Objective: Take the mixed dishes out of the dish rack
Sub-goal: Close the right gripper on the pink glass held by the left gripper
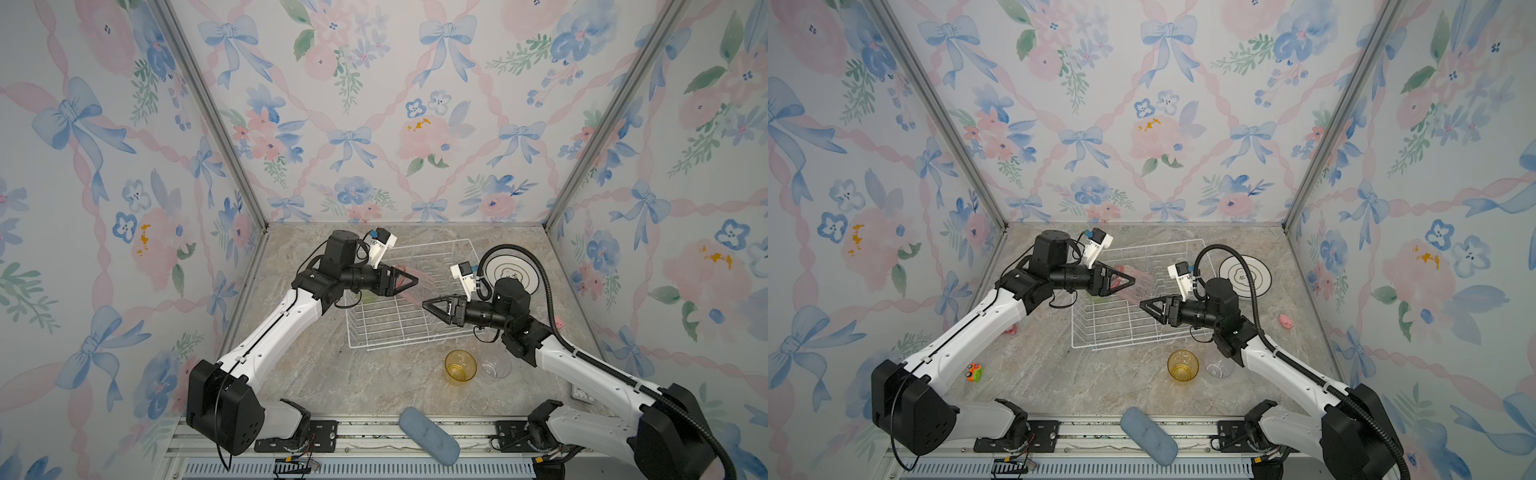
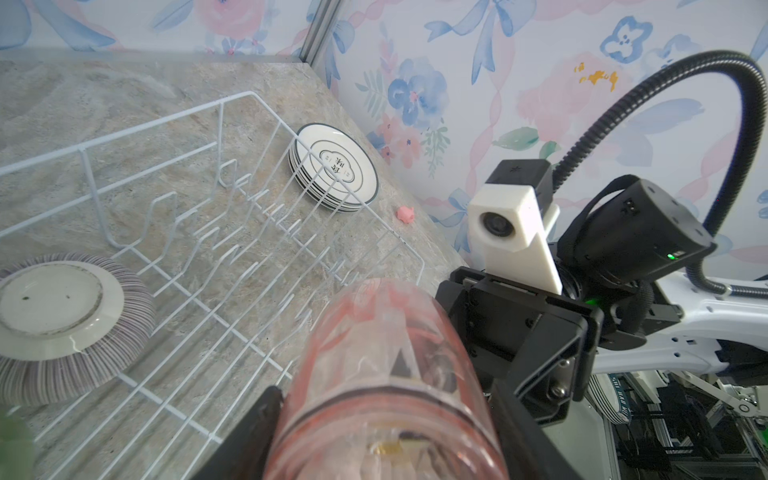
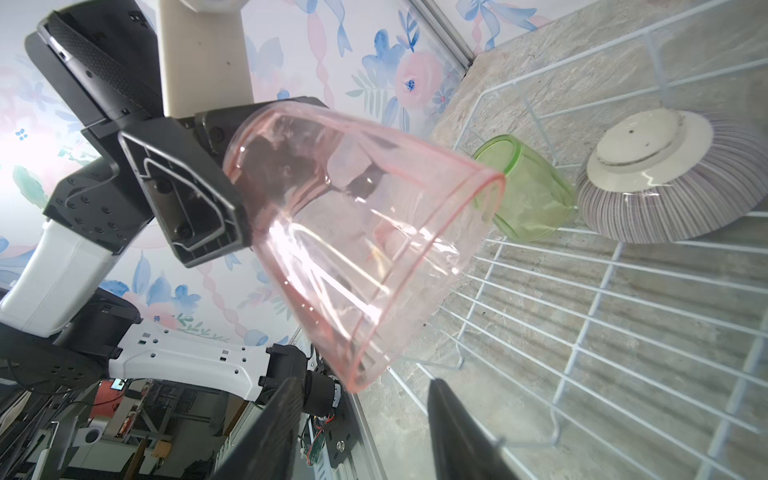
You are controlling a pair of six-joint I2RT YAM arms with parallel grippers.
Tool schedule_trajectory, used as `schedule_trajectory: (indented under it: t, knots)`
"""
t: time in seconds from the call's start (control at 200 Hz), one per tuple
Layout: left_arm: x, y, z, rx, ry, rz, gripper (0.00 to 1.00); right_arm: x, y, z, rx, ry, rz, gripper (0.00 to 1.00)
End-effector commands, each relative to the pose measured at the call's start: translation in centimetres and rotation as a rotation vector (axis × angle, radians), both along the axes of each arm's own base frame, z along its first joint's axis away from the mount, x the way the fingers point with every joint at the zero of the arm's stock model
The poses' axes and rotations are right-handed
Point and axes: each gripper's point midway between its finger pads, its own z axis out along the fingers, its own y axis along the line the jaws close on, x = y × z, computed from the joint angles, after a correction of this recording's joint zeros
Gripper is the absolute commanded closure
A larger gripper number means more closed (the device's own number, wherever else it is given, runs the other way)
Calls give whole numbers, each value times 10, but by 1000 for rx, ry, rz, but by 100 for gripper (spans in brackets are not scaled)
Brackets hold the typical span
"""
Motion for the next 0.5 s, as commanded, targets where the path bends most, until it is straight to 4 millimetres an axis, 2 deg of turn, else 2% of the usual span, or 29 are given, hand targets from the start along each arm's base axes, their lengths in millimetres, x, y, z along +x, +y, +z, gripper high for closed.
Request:
schedule_trajectory:
  t: [0.0,0.495]
  knots:
    - [-7,-2,15,-72,-19,-40,47,1,-2,21,44,-58,5,48]
    - [-12,-10,15,-176,-2,-90,48,4,2,60,138,-145,21,53]
